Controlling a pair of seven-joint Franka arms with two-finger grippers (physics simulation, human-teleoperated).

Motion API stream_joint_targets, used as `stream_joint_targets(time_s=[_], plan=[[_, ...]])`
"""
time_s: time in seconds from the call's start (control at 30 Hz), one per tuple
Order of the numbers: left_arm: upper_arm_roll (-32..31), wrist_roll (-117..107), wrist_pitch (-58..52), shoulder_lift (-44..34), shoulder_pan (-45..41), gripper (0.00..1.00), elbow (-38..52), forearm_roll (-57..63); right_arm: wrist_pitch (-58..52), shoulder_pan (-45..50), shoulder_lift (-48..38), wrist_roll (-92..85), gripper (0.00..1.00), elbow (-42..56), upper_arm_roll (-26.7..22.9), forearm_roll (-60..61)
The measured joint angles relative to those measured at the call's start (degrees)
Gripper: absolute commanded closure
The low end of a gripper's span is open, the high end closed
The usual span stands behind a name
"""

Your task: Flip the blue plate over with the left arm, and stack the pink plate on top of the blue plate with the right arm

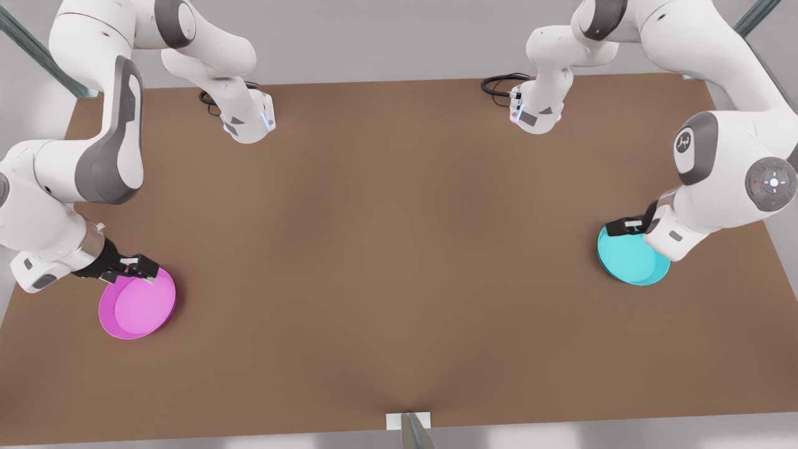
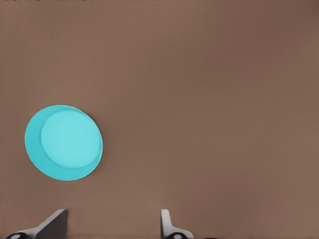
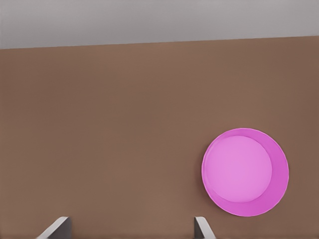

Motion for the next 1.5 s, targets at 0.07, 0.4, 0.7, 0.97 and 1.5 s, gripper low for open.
stream_joint_targets(time_s=[0.07,0.4,0.7,0.97,1.5], plan=[[0.00,0.09,0.08,0.43,0.17,0.00,0.01,0.55,0.00,0.10,0.00,0.00,0.00,0.00,0.00,0.00],[0.45,39.52,9.79,15.74,27.41,0.00,-0.51,-7.49,-0.06,-0.07,0.00,0.00,0.00,0.00,0.00,0.00],[0.44,54.49,24.41,28.05,35.07,0.00,-4.29,-14.61,-0.01,0.00,0.00,0.00,0.00,0.00,0.00,0.00],[0.37,56.52,26.04,31.90,35.07,0.37,-4.39,-15.33,-0.04,0.00,0.00,0.00,0.00,0.00,0.00,0.00],[0.44,58.65,25.77,32.61,34.45,0.67,-4.48,-14.84,-0.08,-0.01,0.00,0.00,0.00,0.00,0.00,0.00]])
